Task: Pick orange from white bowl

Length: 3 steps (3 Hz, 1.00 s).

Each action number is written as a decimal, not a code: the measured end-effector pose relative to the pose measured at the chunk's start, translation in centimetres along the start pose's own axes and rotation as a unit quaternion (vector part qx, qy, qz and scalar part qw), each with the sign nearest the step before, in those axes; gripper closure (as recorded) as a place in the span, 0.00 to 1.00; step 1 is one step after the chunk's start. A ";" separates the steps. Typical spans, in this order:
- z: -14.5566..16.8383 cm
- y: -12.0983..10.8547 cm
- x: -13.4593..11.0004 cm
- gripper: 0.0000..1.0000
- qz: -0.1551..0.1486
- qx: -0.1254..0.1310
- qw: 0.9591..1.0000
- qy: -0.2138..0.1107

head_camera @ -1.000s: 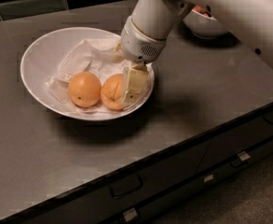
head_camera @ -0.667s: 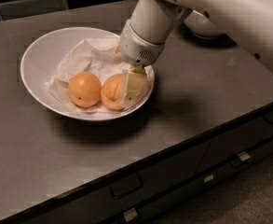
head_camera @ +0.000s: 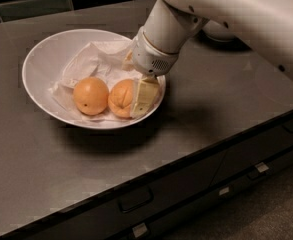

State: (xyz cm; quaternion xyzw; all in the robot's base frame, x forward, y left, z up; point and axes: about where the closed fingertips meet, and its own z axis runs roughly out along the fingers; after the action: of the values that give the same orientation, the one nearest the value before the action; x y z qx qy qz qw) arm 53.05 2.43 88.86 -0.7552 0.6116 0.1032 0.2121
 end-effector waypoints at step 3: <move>1.7 -0.6 0.8 0.24 0.006 -0.012 1.000 -0.014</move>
Offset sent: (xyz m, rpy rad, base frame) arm 0.0146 -0.0003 -0.0186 0.0264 0.0300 0.0049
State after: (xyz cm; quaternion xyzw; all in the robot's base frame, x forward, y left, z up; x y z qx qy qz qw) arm 54.00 2.54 87.14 -0.7527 0.6115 0.1223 0.2110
